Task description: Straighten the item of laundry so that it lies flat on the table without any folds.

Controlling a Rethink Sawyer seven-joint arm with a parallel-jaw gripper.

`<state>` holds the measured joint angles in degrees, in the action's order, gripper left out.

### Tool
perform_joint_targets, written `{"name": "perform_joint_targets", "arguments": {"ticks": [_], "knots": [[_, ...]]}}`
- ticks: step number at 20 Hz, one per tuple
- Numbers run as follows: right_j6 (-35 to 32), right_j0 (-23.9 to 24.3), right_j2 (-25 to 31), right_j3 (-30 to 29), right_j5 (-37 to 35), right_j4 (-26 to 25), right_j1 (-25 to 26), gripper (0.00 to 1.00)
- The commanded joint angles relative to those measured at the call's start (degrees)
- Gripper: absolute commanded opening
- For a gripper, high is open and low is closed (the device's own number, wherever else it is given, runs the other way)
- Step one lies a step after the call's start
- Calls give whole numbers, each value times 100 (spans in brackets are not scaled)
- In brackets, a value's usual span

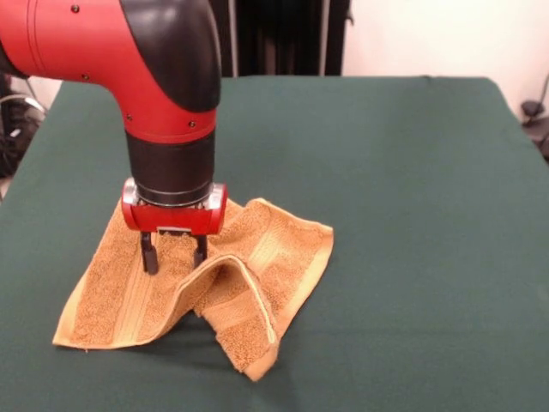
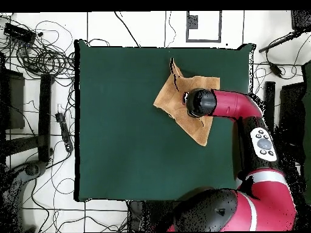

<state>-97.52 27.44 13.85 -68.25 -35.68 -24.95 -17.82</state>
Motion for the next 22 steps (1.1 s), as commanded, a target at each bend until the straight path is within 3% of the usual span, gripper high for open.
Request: {"name": "perform_joint_targets", "arguments": {"ticks": [1,14,18,22], "knots": [[320,-20,224,461,946,-628,1288,100],[478,219,308,519,933,-670,1370,100],[887,533,456,634,883,-722,1522,100],[1604,814,640,1197,142,-747,1922,100]]}}
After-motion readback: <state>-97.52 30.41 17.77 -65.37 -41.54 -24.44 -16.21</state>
